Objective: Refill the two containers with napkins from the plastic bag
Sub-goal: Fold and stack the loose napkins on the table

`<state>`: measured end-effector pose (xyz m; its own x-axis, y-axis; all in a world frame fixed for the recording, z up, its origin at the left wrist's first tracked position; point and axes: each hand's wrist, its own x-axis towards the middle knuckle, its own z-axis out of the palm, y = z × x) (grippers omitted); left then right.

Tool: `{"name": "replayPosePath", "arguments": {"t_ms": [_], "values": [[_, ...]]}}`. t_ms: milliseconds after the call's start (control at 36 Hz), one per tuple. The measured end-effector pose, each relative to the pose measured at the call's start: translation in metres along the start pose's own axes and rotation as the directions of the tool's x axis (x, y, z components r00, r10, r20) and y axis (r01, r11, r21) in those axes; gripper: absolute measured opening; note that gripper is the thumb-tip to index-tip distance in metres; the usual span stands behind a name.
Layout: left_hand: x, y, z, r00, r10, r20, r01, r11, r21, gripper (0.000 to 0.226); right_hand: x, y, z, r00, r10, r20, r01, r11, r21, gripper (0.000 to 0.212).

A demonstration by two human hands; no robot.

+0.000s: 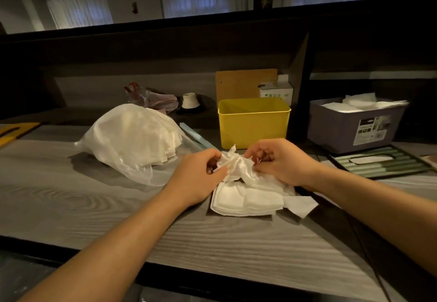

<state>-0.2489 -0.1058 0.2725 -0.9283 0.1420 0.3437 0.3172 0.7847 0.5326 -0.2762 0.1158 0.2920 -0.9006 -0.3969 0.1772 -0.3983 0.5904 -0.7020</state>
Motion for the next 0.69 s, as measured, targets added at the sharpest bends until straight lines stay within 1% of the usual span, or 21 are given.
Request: {"name": "replayPosePath", "arguments": {"t_ms": [28, 111, 222, 306, 389, 417, 472, 528, 583, 694], "values": [[0.002, 0.005, 0.004, 1.0, 0.019, 0.008, -0.019, 1.0, -0.006, 0.016, -0.003, 0.004, -0.004, 1.0, -0.005, -0.013, 0.005, 1.0, -0.018, 0.03], [0.012, 0.017, 0.016, 0.998, 0.053, 0.024, -0.052, 0.998, -0.02, 0.021, -0.01, 0.016, -0.015, 0.998, -0.023, -0.057, 0.018, 0.995, -0.095, 0.032], [0.031, 0.031, 0.03, 0.999, 0.024, 0.045, -0.021, 0.997, -0.071, 0.013, -0.023, 0.026, -0.021, 0.991, -0.082, -0.106, 0.061, 0.98, -0.187, 0.027], [0.045, 0.041, 0.037, 0.999, -0.025, 0.024, 0.029, 0.985, -0.169, 0.012, -0.03, 0.028, -0.02, 0.974, -0.192, -0.121, 0.162, 0.961, -0.222, 0.026], [0.053, 0.043, 0.043, 0.999, -0.036, 0.008, 0.036, 0.954, -0.297, 0.009, -0.032, 0.028, -0.021, 0.96, -0.263, -0.096, 0.236, 0.944, -0.229, 0.029], [0.055, 0.042, 0.044, 0.999, -0.033, 0.014, 0.036, 0.941, -0.336, 0.01, -0.032, 0.028, -0.022, 0.957, -0.277, -0.086, 0.254, 0.942, -0.218, 0.03], [0.054, 0.039, 0.043, 0.998, -0.039, 0.042, 0.054, 0.895, -0.442, 0.021, -0.033, 0.028, -0.023, 0.959, -0.275, -0.07, 0.259, 0.949, -0.179, 0.031], [0.054, 0.036, 0.042, 0.997, -0.056, 0.057, 0.078, 0.834, -0.546, 0.032, -0.033, 0.029, -0.024, 0.974, -0.221, -0.044, 0.213, 0.967, -0.143, 0.032], [0.053, 0.034, 0.041, 0.997, -0.069, 0.023, 0.07, 0.808, -0.585, 0.032, -0.032, 0.03, -0.024, 0.985, -0.168, -0.031, 0.164, 0.981, -0.102, 0.035], [0.053, 0.032, 0.04, 0.995, -0.093, -0.021, 0.056, 0.742, -0.668, 0.027, -0.027, 0.03, -0.025, 0.988, -0.079, -0.132, 0.092, 0.992, 0.091, 0.033]]}}
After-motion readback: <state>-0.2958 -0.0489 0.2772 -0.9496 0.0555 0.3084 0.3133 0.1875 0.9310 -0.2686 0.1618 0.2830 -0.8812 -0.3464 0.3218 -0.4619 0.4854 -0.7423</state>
